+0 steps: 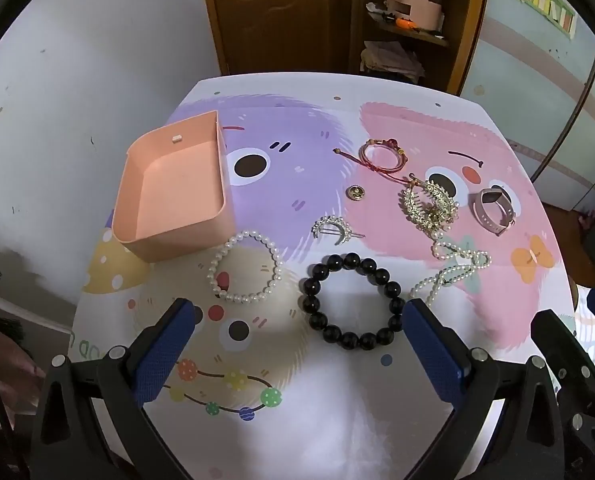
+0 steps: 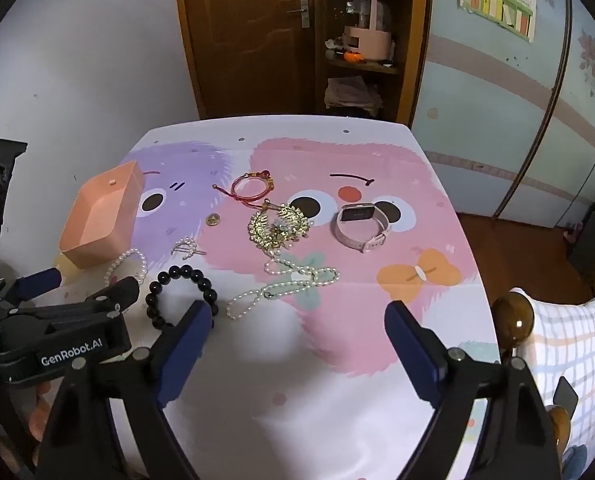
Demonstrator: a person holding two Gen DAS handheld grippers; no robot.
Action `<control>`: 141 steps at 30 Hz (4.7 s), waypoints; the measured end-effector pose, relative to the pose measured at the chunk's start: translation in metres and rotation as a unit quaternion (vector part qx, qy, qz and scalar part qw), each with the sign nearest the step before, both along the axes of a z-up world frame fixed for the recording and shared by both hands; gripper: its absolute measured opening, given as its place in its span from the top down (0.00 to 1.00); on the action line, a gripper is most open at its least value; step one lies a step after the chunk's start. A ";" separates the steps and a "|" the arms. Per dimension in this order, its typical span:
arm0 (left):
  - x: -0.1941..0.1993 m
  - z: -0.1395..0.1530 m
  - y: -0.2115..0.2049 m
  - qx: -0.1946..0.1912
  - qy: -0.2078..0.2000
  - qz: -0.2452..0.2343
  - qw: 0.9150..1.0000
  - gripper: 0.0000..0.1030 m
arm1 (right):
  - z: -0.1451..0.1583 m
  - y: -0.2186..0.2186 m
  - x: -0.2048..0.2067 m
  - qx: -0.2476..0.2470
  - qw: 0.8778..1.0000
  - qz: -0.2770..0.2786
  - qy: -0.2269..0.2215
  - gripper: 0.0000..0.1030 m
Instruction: Organize jewelry
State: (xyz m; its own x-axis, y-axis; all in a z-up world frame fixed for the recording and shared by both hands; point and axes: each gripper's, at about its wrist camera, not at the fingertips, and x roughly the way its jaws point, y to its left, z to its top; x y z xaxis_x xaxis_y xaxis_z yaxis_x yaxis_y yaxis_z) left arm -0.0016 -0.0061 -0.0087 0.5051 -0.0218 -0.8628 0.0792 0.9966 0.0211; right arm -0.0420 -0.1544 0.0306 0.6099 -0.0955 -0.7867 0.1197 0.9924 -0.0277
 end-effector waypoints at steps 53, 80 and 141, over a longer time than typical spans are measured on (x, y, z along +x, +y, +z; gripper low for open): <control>-0.001 -0.011 -0.005 -0.006 0.026 -0.006 1.000 0.01 | -0.009 0.010 0.006 0.022 0.999 0.039 0.023 0.33; 0.008 -0.011 -0.001 -0.016 0.024 0.000 1.000 0.01 | -0.013 0.011 0.011 0.026 0.999 0.037 0.023 0.33; 0.115 -0.088 0.064 -0.006 0.194 0.040 0.980 0.93 | -0.103 0.075 0.120 -0.006 0.966 0.209 0.149 0.86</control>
